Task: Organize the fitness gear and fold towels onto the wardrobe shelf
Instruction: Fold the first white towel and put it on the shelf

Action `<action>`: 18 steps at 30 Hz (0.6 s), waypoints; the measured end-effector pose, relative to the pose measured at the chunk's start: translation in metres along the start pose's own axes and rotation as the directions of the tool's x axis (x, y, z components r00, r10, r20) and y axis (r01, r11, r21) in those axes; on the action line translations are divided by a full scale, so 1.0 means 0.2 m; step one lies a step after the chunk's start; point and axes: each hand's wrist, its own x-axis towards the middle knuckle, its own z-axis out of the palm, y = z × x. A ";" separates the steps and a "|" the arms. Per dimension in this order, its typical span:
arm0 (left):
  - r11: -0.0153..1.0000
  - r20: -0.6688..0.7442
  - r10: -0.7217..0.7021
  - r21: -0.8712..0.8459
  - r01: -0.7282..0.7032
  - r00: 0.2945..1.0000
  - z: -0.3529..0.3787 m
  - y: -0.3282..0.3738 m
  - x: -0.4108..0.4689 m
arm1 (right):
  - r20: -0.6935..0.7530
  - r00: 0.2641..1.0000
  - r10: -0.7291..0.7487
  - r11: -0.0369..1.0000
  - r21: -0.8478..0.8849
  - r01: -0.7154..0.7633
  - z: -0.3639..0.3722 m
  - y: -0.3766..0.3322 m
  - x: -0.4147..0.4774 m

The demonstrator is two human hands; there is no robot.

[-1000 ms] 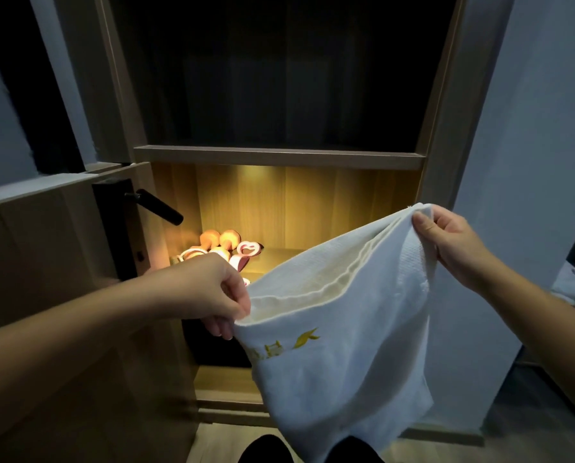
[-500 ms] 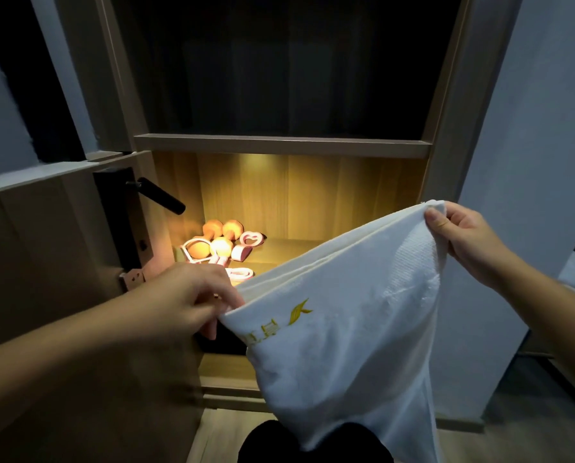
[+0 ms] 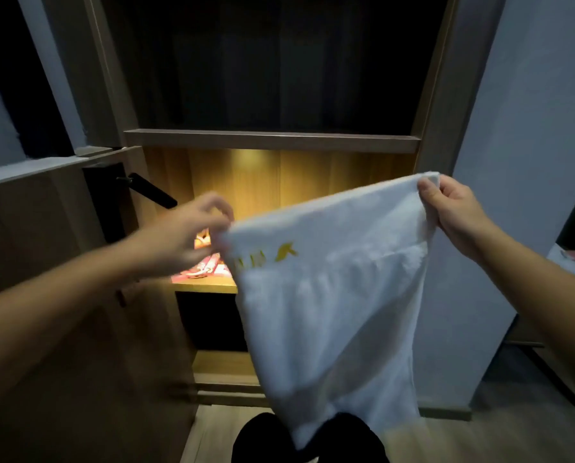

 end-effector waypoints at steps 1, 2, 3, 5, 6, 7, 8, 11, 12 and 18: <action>0.999 -0.081 -0.037 -0.025 0.035 0.996 -0.04 -0.03 0.07 | -0.090 0.995 -0.037 0.998 0.037 0.041 0.00 -0.02 0.05; 0.996 -0.114 -0.084 -0.048 0.079 0.990 -0.06 -0.05 0.13 | -0.168 0.983 -0.078 0.995 0.042 0.087 0.00 -0.04 0.09; 0.990 -0.078 -0.133 -0.062 0.128 0.988 -0.07 -0.07 0.18 | -0.206 0.973 -0.104 0.994 0.025 0.111 0.01 -0.05 0.12; 0.978 0.140 -0.208 0.062 0.201 0.968 -0.07 -0.09 0.26 | -0.131 0.990 -0.057 0.987 -0.158 0.036 0.04 -0.01 0.16; 0.966 0.192 -0.235 0.156 0.207 0.953 -0.08 -0.09 0.28 | -0.088 0.996 -0.008 0.967 -0.253 -0.015 0.04 0.00 0.16; 0.954 0.176 -0.251 0.214 0.212 0.952 -0.11 -0.11 0.32 | -0.091 0.996 0.008 0.955 -0.293 -0.034 0.03 0.00 0.19; 0.954 0.080 -0.228 0.217 0.207 0.970 -0.15 -0.13 0.35 | -0.151 0.988 -0.032 0.963 -0.270 -0.010 0.02 -0.03 0.21; 0.964 -0.143 -0.199 0.152 0.220 0.970 -0.16 -0.15 0.38 | -0.282 0.956 -0.084 0.988 -0.146 0.043 0.03 -0.05 0.23; 0.950 -0.048 -0.229 0.208 0.234 0.972 -0.12 -0.14 0.37 | -0.200 0.979 -0.027 0.968 -0.248 -0.024 0.06 -0.01 0.20; 0.910 -0.127 -0.280 0.280 0.305 0.952 -0.10 -0.24 0.34 | -0.202 0.971 -0.129 0.930 -0.364 0.048 0.10 -0.01 0.21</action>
